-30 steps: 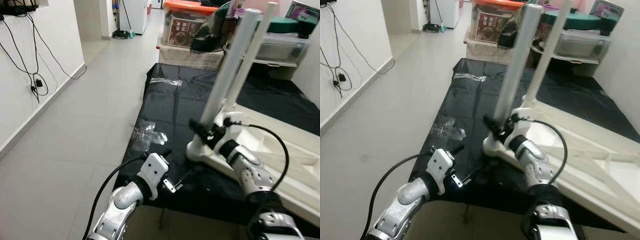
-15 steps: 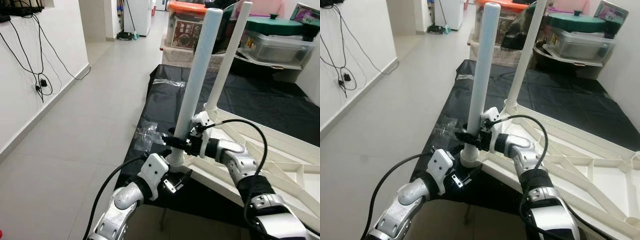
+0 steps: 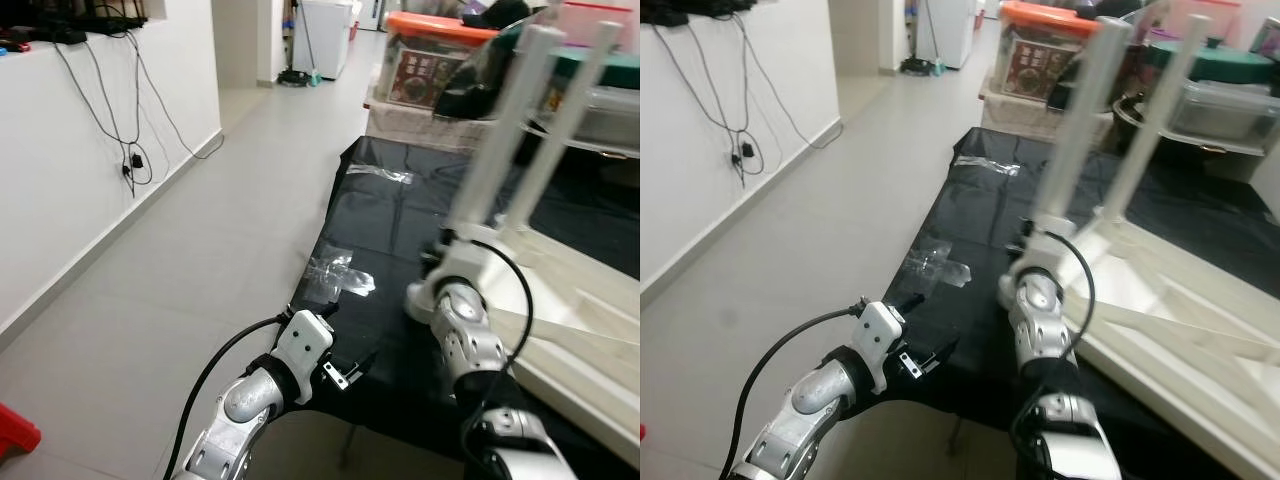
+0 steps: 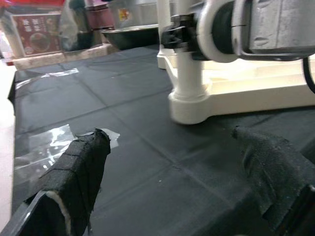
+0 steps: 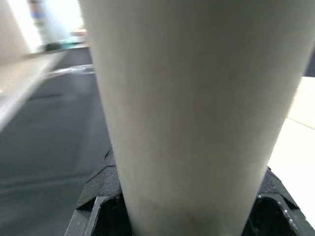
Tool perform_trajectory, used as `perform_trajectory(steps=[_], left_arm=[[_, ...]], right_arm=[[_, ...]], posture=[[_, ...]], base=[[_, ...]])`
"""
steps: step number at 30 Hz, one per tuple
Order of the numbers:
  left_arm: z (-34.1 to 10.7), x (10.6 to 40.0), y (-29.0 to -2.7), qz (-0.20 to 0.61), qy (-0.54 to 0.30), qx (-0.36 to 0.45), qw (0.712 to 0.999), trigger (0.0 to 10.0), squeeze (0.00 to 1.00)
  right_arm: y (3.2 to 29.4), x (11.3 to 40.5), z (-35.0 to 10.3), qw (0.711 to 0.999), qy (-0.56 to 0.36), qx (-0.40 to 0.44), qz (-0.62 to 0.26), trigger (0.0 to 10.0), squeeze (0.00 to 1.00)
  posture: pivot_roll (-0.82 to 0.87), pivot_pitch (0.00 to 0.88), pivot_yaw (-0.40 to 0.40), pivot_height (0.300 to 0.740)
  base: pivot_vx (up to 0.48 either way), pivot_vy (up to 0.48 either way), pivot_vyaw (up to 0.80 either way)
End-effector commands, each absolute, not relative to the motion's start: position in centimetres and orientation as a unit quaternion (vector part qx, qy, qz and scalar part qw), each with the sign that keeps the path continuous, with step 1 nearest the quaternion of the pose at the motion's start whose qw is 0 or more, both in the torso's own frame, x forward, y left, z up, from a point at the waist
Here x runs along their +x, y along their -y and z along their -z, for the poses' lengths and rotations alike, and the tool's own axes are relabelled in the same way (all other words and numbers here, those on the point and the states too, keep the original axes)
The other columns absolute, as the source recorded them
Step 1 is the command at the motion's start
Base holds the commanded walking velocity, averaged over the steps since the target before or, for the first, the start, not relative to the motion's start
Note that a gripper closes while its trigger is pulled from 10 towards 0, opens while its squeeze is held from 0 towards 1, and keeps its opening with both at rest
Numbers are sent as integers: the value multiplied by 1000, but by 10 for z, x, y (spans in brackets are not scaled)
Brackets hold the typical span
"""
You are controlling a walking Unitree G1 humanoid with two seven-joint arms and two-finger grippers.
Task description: Building children table
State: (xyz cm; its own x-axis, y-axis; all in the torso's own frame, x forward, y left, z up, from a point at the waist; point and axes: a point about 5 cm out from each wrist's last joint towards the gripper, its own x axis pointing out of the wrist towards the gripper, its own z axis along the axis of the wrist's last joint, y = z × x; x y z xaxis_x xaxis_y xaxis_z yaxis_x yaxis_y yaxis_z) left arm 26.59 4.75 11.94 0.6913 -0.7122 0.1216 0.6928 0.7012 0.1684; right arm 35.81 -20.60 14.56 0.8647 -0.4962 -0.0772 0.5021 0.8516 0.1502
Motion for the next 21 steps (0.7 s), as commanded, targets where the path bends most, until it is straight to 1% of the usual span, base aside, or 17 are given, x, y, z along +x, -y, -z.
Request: perform_trajectory(steps=[1,4,5,6,7,8,9,10,12,13,14,15,16,18,19,20,21], left_arm=[[-119,265,-45,389,87,57,915,10000,0],[-118,265,-45,389,87,58,915,10000,0],[-118,265,-45,389,86,58,915,10000,0],[-118,265,-45,389,86,58,915,10000,0],[-118,266,-46,389,86,58,915,10000,0],[-118,266,-46,389,86,59,915,10000,0],[-118,266,-46,389,86,59,915,10000,0],[-117,266,-47,389,86,59,915,10000,0],[-117,266,-47,389,86,59,915,10000,0],[-118,267,-47,389,85,59,915,10000,0],[-118,267,-47,389,85,59,915,10000,0],[-118,267,-47,389,85,59,915,10000,0],[-118,267,-47,389,86,59,915,10000,0],[-118,267,-46,389,86,59,915,10000,0],[-118,267,-46,389,86,59,915,10000,0],[-119,267,-46,389,87,59,915,10000,0],[-119,267,-45,390,87,58,915,10000,0]], right_arm=[[206,351,-138,947,-28,114,299,0,0],[201,351,-137,945,-29,120,303,0,0],[196,352,-139,945,-26,110,306,2627,0],[196,352,-139,945,-26,110,306,2627,0],[191,352,-140,944,-25,103,311,4431,0],[187,351,-140,945,-20,100,309,10000,86],[187,351,-140,945,-20,100,309,10000,86],[185,351,-140,948,-13,104,300,10000,1000],[185,351,-140,948,-13,104,300,10000,1000],[182,352,-147,958,19,104,265,10000,0],[181,356,-151,968,35,123,216,10000,0],[181,356,-151,968,35,123,216,10000,0],[180,360,-155,976,47,134,164,10000,0],[174,368,-161,988,38,149,4,10000,0],[174,368,-161,988,38,149,4,10000,0],[173,369,-162,987,28,154,-43,10000,0],[170,369,-164,983,17,141,-112,10000,0]], posture=[[137,0,-107,740],[139,0,-109,740],[136,0,-107,740],[136,0,-107,740],[136,0,-108,740],[134,0,-105,740],[134,0,-105,740],[134,0,-105,740],[134,0,-105,740],[133,0,-104,740],[132,0,-101,740],[132,0,-101,740],[132,0,-101,740],[131,0,-98,740],[131,0,-98,740],[131,0,-98,740],[130,0,-99,740]], base=[[0,0,0],[0,0,0],[0,0,0],[0,0,0],[0,0,0],[0,0,0],[0,0,0],[0,0,0],[0,0,0],[0,0,0],[0,0,0],[0,0,0],[0,0,0],[0,0,0],[0,0,0],[0,0,0],[0,0,0]])
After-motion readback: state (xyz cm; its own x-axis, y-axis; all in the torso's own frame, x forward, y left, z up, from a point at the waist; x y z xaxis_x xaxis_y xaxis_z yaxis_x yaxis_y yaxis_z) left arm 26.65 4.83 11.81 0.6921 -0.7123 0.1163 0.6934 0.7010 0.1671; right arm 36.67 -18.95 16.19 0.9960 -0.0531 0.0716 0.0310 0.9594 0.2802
